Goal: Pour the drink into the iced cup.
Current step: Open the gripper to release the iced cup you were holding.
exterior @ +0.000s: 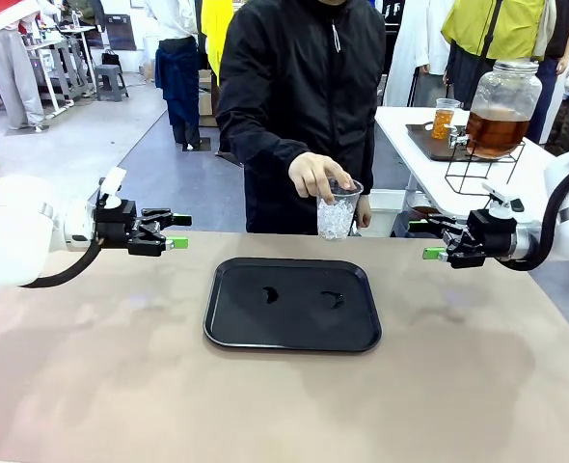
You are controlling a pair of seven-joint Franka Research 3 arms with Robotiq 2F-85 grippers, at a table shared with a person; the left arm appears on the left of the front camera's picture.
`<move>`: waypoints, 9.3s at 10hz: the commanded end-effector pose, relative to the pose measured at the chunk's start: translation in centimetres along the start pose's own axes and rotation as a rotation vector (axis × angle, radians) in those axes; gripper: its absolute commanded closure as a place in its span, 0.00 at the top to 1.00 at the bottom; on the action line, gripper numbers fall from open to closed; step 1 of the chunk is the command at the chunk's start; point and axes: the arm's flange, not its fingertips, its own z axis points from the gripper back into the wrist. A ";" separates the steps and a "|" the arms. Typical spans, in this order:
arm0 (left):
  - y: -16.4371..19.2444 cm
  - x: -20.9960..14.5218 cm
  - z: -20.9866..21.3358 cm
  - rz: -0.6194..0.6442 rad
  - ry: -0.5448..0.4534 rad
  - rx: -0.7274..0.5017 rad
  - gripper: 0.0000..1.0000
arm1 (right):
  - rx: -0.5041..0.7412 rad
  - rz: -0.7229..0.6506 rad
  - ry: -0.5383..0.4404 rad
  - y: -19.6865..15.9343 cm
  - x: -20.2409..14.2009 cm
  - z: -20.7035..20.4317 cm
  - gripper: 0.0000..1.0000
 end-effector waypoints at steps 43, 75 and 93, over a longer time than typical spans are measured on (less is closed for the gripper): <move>0.1 0.3 -0.1 0.009 0.005 0.003 1.00 | 0.008 -0.003 0.006 0.0 0.3 -0.2 1.00; 0.1 0.3 -0.1 0.009 0.005 0.003 1.00 | 0.008 -0.003 0.006 0.0 0.3 -0.2 1.00; 0.1 0.3 -0.1 0.009 0.005 0.003 1.00 | 0.008 -0.003 0.006 0.0 0.3 -0.2 1.00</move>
